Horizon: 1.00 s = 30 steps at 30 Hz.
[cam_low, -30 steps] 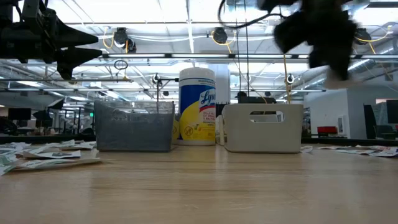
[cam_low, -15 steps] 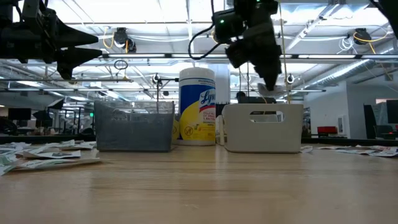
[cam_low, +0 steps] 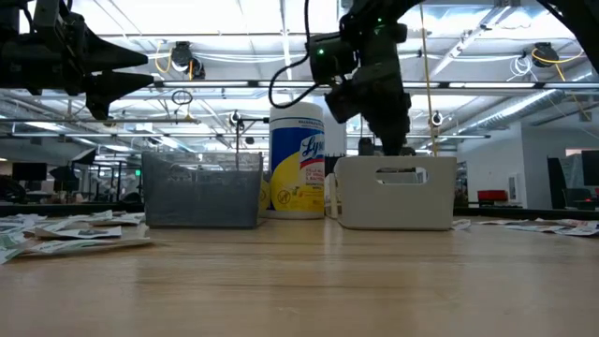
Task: Pick & Place First Aid Supplies
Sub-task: Put the alcohol pad into the gray bin, then put the ointment pack into the white bin
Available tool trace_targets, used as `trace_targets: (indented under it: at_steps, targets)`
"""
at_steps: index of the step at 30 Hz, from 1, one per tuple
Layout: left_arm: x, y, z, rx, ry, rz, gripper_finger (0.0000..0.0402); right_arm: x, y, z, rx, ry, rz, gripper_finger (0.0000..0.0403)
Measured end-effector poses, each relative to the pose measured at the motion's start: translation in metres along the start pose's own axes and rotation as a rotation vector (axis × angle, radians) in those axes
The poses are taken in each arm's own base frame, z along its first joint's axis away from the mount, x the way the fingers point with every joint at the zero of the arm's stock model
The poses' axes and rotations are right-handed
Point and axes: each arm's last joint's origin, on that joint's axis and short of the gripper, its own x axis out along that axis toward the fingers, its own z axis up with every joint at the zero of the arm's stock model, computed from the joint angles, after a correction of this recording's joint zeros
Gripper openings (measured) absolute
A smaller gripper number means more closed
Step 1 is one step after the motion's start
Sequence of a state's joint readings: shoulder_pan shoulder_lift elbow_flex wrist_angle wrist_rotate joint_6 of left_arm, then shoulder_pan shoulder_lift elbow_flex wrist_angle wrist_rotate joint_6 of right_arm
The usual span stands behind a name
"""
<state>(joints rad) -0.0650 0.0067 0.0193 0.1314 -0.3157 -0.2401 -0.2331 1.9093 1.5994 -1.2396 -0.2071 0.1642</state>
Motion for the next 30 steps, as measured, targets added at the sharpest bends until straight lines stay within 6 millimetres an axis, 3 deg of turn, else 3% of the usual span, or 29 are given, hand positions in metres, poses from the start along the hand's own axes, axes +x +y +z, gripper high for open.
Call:
trace_targets:
  at_steps: [7, 11, 15, 19, 23, 30]
  targets:
    - [0.000, 0.000, 0.000, 0.000, 0.000, 0.000, 0.0196, 0.029, 0.008, 0.000, -0.046, -0.046, 0.006, 0.0003]
    - [0.000, 0.000, 0.000, 0.000, 0.000, 0.000, 0.0196, 0.035, 0.007, 0.003, -0.019, -0.076, -0.007, 0.0021]
    - [0.000, 0.000, 0.000, 0.000, 0.000, 0.000, 0.0196, 0.034, 0.008, 0.002, -0.019, -0.064, 0.043, 0.0075]
    - [0.000, 0.000, 0.000, 0.000, 0.000, 0.000, 0.0196, 0.033, 0.008, 0.001, 0.011, -0.071, 0.034, 0.0157]
    - [0.000, 0.000, 0.000, 0.000, 0.000, 0.000, 0.0196, 0.030, 0.005, 0.000, 0.135, -0.080, -0.006, 0.0223]
    - [0.000, 0.000, 0.000, 0.000, 0.000, 0.000, 0.0196, 0.011, 0.011, -0.011, 0.452, -0.150, -0.041, 0.0260]
